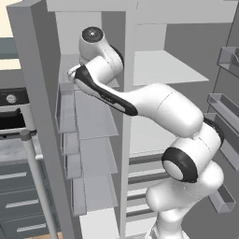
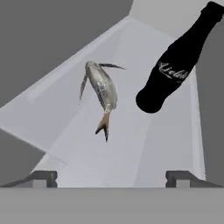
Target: There's a fish in the fridge that needs to be moved to the freezer for freezing. Pick up the fish from the fridge, place it on any shelf in the freezer, and close the fridge and freezer doors when done.
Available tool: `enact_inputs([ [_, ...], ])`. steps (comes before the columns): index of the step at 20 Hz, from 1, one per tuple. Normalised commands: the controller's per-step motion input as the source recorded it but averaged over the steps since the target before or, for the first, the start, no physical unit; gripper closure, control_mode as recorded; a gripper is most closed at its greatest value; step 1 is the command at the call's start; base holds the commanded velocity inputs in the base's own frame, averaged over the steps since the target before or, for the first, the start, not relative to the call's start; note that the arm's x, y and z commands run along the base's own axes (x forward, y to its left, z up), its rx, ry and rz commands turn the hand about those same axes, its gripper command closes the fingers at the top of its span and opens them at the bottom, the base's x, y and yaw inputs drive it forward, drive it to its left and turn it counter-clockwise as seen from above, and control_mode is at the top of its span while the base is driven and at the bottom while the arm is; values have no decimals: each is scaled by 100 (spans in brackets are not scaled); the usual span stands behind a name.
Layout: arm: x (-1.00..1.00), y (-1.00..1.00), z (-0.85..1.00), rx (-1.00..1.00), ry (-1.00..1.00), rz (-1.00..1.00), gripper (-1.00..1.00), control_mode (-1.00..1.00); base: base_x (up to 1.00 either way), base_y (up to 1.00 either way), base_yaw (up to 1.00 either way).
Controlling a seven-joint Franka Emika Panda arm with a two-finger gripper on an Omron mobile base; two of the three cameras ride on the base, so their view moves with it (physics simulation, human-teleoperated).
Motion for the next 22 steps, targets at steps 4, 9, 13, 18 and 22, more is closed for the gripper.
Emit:
enact_inputs([
  [4,-100,-47,2,8,-10,-13,-100,-100,0,0,0],
  [9,-90,-66,42,8,0,-10,-100,-100,0,0,0],
  [13,-72,-96,63,12,0,-1,-100,-100,0,0,0],
  [18,-71,-93,31,7,1,0,-100,-100,0,0,0],
  [22,-80,-45,-23,0,0,0,-100,-100,0,0,0],
])
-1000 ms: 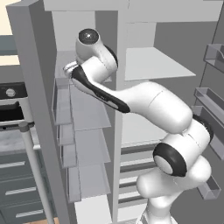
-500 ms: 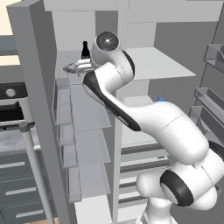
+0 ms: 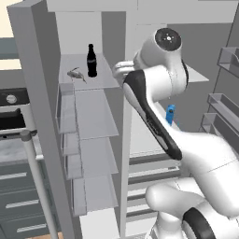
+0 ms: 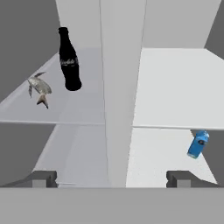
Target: There's a fish in the fridge that needs to be moved to the freezer for freezing. Pick up the fish from the fridge, place it on any shelf in the freezer, and close the fridge and freezer doors when done.
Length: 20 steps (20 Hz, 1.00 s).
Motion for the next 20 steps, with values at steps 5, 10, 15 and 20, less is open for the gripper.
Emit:
enact_inputs([
  [5,-57,-53,-15,0,0,0,-100,-100,0,0,0],
  [10,-41,-40,-26,0,0,0,-100,-100,0,0,0],
  [15,-15,-15,-35,0,0,0,-100,-100,0,0,0],
  [20,-24,0,-10,0,0,0,-100,-100,0,0,0],
])
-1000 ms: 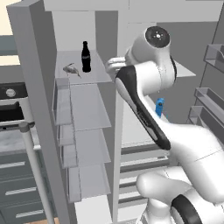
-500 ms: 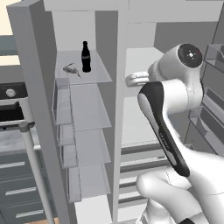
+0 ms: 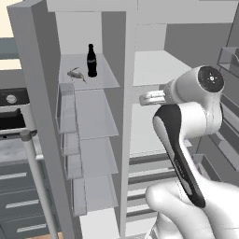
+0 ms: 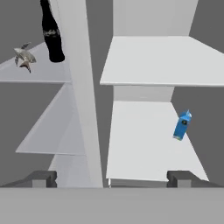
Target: There's a fish in the fridge that needs to be moved to the freezer for freezing. Pick up the fish from the fridge, place it on any shelf in the freezer, and close the fridge and freezer doors when done.
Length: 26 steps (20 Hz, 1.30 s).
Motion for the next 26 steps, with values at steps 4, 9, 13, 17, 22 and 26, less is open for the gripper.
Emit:
enact_inputs([
  [4,-37,-5,0,0,0,0,-100,-100,0,0,0],
  [9,-14,-27,-7,0,0,0,-100,-100,0,0,0],
  [13,0,-24,-27,0,0,0,-100,-100,0,0,0],
  [17,0,-1,-27,0,0,0,-100,100,0,-1,0],
  [22,0,0,0,0,0,0,-100,100,-34,6,0],
  [26,0,0,0,0,0,0,-100,100,-20,67,0],
])
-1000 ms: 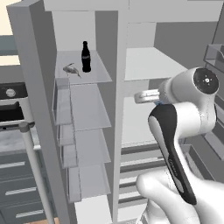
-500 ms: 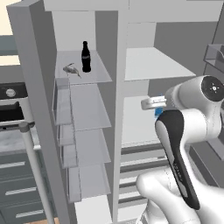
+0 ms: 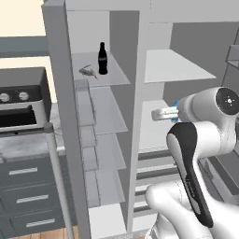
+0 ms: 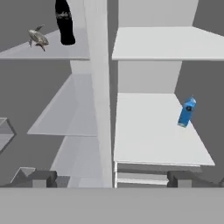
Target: There's a fish in the fridge that needs to be moved to the freezer for freezing. Pick up the fish from the fridge, place it on any shelf in the freezer, and close the fridge and freezer doors when done.
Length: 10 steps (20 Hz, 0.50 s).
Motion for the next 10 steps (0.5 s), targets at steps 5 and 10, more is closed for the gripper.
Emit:
enact_inputs([
  [5,0,0,0,0,0,0,-100,100,-33,19,-4],
  [10,0,0,0,0,0,0,-100,100,-91,-22,-7],
])
